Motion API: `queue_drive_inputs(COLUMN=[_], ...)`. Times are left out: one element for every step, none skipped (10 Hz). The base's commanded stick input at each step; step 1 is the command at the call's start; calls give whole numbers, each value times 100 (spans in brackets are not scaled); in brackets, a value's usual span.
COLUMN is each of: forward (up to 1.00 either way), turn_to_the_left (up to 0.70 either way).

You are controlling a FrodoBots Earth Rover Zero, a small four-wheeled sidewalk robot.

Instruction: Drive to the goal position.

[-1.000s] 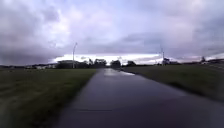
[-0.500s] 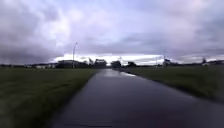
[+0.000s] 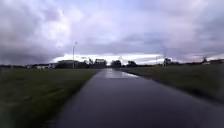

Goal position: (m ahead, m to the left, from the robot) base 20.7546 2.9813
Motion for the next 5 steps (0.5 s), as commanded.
queue_drive_inputs(forward=[70,70,70,70,70], turn_to_the_left=[0,0,0,0,0])
